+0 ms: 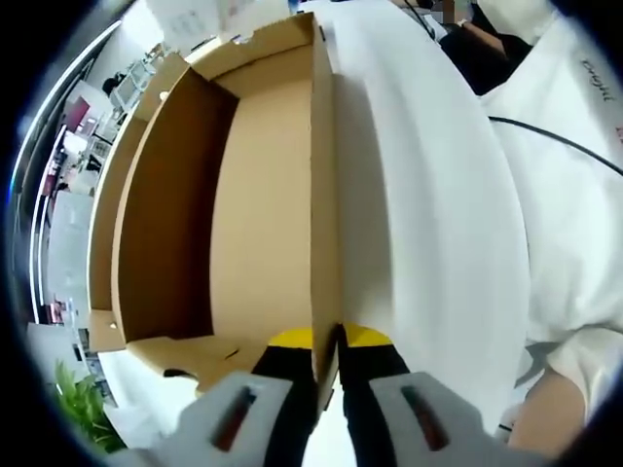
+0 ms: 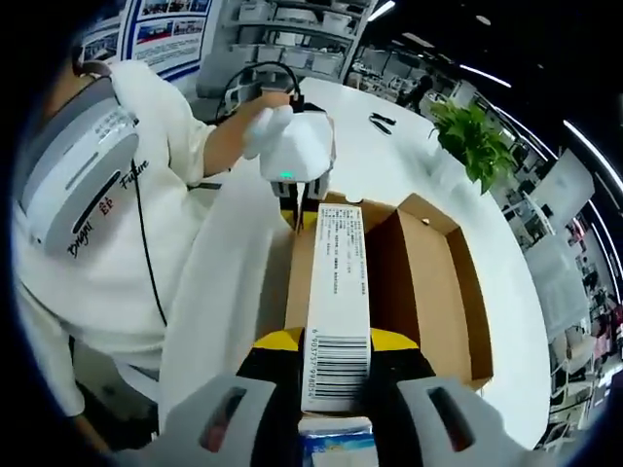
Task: Operate the shoe box by opening the lid, removing the specified soft item, and placing it in the target area until the item is outside and the box remains undamaged.
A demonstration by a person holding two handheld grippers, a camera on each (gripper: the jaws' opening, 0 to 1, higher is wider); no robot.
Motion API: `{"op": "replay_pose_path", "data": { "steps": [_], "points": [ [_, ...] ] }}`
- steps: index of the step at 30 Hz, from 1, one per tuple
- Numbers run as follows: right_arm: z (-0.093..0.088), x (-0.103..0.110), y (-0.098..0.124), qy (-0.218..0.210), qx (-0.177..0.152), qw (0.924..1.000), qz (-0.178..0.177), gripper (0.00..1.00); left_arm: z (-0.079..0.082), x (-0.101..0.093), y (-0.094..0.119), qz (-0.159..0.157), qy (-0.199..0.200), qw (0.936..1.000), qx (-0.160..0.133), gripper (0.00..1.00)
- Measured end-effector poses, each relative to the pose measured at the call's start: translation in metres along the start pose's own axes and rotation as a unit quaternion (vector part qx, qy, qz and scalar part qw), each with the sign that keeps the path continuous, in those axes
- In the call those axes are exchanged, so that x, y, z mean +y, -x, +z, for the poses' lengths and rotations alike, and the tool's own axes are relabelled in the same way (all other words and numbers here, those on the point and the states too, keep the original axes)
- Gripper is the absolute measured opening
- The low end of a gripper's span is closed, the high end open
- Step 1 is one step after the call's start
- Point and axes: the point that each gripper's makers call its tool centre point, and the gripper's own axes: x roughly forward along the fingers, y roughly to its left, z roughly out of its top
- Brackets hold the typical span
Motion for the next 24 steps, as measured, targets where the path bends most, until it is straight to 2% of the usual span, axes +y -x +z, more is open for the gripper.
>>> {"op": "replay_pose_path", "data": {
  "steps": [3, 5, 7, 9, 12, 18, 21, 24],
  "points": [
    [-0.003, 0.0, 0.0, 0.006, 0.005, 1.0, -0.004, 0.22, 0.0, 0.0, 0.0, -0.003, 0.003, 1.0, 0.004, 0.06],
    [-0.012, 0.006, 0.0, 0.034, 0.024, 0.9991, 0.009, 0.22, 0.0, 0.0, 0.0, -0.003, 0.002, 1.0, 0.005, 0.06],
    [-0.011, 0.011, 0.001, 0.01, 0.013, 0.9997, 0.019, 0.22, 0.0, 0.0, 0.0, -0.004, 0.002, 1.0, 0.005, 0.06],
    [-0.007, 0.008, 0.005, 0.016, 0.0, 0.9999, 0.006, 0.22, 0.0, 0.0, 0.0, -0.003, 0.001, 1.0, 0.004, 0.06],
    [-0.001, 0.007, 0.012, 0.003, -0.016, 0.9999, 0.001, 0.22, 0.0, 0.0, 0.0, -0.003, 0.001, 1.0, 0.005, 0.06],
    [-0.001, 0.012, 0.023, 0.012, -0.016, 0.9998, -0.006, 0.22, 0.0, -0.001, 0.0, -0.001, 0.0, 1.0, 0.003, 0.06],
    [-0.008, 0.014, 0.024, 0.017, -0.004, 0.9998, -0.01, 0.22, 0.0, -0.001, 0.0, -0.002, 0.001, 1.0, 0.004, 0.06],
    [-0.017, 0.023, 0.029, 0.018, 0.011, 0.9998, 0.006, 0.22, -0.001, -0.001, 0.0, -0.002, 0.0, 1.0, 0.003, 0.06]
  ]
}}
